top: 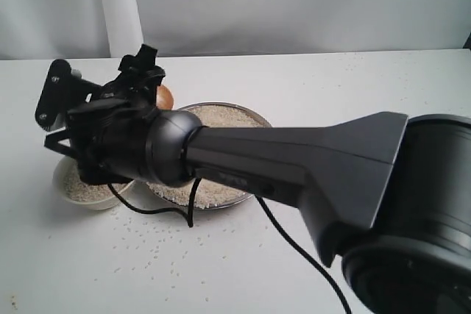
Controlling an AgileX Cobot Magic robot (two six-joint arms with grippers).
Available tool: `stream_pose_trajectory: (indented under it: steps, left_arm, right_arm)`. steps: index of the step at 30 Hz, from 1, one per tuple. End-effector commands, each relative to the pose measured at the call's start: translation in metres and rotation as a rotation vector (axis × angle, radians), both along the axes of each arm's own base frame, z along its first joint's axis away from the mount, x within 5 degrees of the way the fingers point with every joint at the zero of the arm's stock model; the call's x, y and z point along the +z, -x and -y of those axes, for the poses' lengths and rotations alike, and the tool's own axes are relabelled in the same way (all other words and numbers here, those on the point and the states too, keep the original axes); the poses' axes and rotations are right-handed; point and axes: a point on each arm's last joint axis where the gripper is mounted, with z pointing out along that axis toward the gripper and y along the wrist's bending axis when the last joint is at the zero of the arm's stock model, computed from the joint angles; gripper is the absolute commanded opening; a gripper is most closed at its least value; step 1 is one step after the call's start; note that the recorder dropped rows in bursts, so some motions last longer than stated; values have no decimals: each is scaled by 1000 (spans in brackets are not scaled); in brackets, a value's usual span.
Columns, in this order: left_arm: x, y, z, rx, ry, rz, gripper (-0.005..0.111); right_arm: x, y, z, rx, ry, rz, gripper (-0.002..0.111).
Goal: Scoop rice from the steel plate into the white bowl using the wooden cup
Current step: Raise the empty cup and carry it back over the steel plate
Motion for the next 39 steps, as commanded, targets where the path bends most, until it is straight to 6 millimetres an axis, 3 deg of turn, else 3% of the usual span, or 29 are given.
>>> stream_pose_trajectory:
  steps: [1, 8, 11, 15, 18, 26, 33, 39]
  left_arm:
    - [0, -1, 0, -2, 7, -1, 0]
    - [0, -1, 0, -2, 7, -1, 0]
    - [0, -1, 0, -2, 7, -1, 0]
    - [0, -1, 0, -2, 7, -1, 0]
    - [0, -1, 0, -2, 7, -1, 0]
    - [0, -1, 0, -2, 7, -1, 0]
    - [0, -1, 0, -2, 7, -1, 0]
    - [0, -1, 0, -2, 7, -1, 0]
  right_arm:
    - [35, -10, 22, -91, 10, 37, 0]
    - [76, -9, 66, -14, 129, 64, 0]
    - [81, -24, 94, 27, 315, 74, 0]
    - [78, -42, 109, 87, 464, 84, 0]
    - [67, -57, 117, 162, 588, 88, 0]
    - [13, -85, 127, 235, 765, 48, 0]
    - [-26, -91, 122, 267, 877, 39, 0]
    - [-44, -92, 121, 269, 877, 9, 0]
